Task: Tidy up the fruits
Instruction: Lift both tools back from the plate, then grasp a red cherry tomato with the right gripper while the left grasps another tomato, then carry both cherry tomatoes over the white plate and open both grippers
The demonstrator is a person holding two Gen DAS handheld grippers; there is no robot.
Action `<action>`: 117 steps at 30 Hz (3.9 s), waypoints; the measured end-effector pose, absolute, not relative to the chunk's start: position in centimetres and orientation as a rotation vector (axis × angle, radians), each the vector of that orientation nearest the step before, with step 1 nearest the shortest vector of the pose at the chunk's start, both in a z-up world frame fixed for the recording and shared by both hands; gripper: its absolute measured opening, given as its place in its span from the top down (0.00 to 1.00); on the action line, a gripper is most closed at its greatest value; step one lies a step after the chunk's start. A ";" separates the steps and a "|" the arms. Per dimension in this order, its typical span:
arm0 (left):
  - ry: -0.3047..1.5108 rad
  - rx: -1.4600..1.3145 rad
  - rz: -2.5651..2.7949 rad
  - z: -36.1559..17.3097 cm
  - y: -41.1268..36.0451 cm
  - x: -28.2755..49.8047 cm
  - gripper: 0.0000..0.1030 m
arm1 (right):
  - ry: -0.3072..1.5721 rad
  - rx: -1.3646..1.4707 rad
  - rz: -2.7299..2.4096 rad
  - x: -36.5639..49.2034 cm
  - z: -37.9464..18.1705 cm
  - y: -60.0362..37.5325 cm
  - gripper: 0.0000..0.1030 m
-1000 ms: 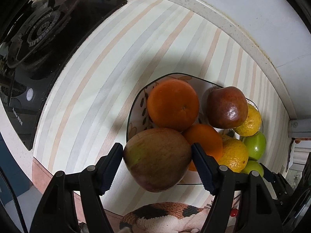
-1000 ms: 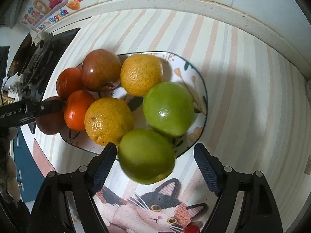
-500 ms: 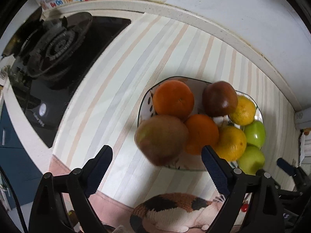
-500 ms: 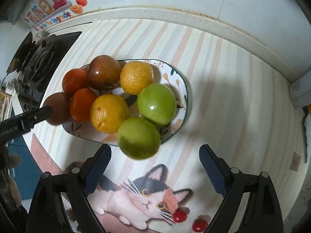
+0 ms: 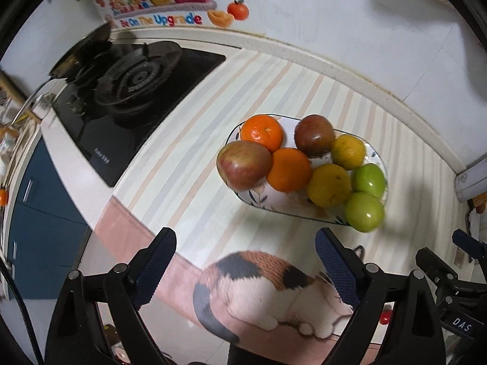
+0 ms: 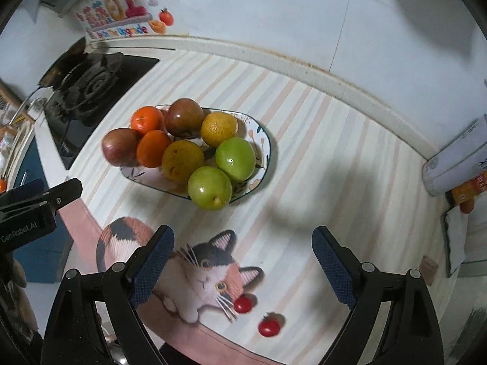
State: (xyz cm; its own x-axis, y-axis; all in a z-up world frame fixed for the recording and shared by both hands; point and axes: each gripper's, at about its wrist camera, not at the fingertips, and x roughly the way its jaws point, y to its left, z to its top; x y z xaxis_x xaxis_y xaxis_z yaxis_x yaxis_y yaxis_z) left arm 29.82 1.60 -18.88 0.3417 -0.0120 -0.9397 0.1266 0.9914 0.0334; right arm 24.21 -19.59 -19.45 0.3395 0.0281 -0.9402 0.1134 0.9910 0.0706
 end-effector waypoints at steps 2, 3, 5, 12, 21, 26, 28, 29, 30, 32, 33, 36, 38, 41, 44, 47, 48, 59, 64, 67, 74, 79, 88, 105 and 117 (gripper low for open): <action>1.200 0.079 -0.078 -17.6 1.5 28.2 0.09 | 1.194 0.119 -0.037 22.9 -17.9 -20.0 0.09; 1.192 0.071 -0.073 -17.2 1.5 27.7 0.09 | 1.182 0.114 -0.028 22.5 -17.3 -20.1 0.09; 1.163 0.054 -0.059 -15.8 1.2 26.1 0.09 | 1.153 0.106 -0.008 21.1 -15.6 -20.4 0.09; 1.059 0.015 -0.035 -10.9 0.4 20.4 0.09 | 1.071 0.075 0.032 16.5 -10.9 -20.9 0.09; 0.958 0.022 -0.046 -6.1 0.2 15.1 0.09 | 0.992 0.081 0.024 11.3 -5.8 -21.5 0.09; 0.935 0.026 -0.065 -4.6 -0.1 13.1 0.09 | 0.963 0.070 0.026 9.1 -3.7 -21.3 0.09; 0.930 0.028 -0.068 -4.3 -0.1 12.6 0.09 | 0.955 0.069 0.031 8.6 -3.1 -21.1 0.09; 0.929 0.025 -0.069 -4.1 -0.1 12.3 0.09 | 0.950 0.067 0.033 8.3 -2.8 -21.0 0.09; 0.930 0.022 -0.073 -4.0 -0.1 12.1 0.09 | 0.947 0.066 0.034 8.1 -2.6 -20.9 0.09; 0.928 0.019 -0.077 -3.7 -0.1 11.6 0.09 | 0.944 0.071 0.039 7.6 -2.2 -20.9 0.09; 0.927 0.019 -0.078 -3.6 -0.1 11.5 0.09 | 0.943 0.073 0.041 7.6 -2.2 -20.8 0.09; 0.927 0.020 -0.081 -3.5 -0.2 11.3 0.09 | 0.940 0.078 0.047 7.5 -2.1 -20.7 0.09; 0.929 0.022 -0.079 -3.5 -0.2 11.2 0.09 | 0.936 0.083 0.051 7.4 -1.9 -20.7 0.09; 0.927 0.022 -0.079 -3.6 -0.3 11.3 0.09 | 0.938 0.103 0.066 7.6 -2.0 -20.7 0.09; 0.932 0.017 -0.080 -3.7 -0.2 11.3 0.09 | 0.964 0.148 0.085 8.3 -3.0 -21.2 0.09; 0.953 0.022 -0.081 -4.6 -0.2 11.9 0.09 | 1.031 0.199 0.083 9.3 -5.7 -22.2 0.09; 0.963 0.037 -0.069 -5.3 -0.2 12.4 0.09 | 1.060 0.212 0.074 9.8 -7.0 -22.7 0.09; 1.219 0.160 -0.020 -17.7 -2.8 18.2 0.00 | 1.349 0.348 0.036 12.0 -25.7 -25.5 0.33; 1.346 0.117 -0.062 -23.3 -4.1 19.2 0.00 | 1.435 0.344 0.056 12.2 -31.9 -24.3 0.45; 1.415 0.113 -0.074 -26.1 -5.0 19.5 0.00 | 1.459 0.344 0.071 12.1 -34.1 -23.9 0.62; 1.479 0.112 -0.115 -29.1 -7.6 19.6 0.00 | 1.397 0.343 0.057 11.4 -33.7 -25.4 0.67; 1.501 0.112 -0.200 -29.9 -10.6 19.6 0.00 | 1.380 0.357 0.005 10.6 -32.6 -28.1 0.67; 1.564 0.079 -0.335 -32.3 -14.3 19.1 0.32 | 1.371 0.401 -0.063 8.9 -32.4 -31.3 0.67; 1.507 0.085 -0.349 -31.0 -14.0 22.0 0.77 | 1.319 0.417 -0.036 10.0 -30.2 -31.4 0.67; 1.392 -0.187 -0.298 -22.8 -5.0 26.1 0.77 | 1.248 0.462 0.107 15.2 -27.4 -27.2 0.67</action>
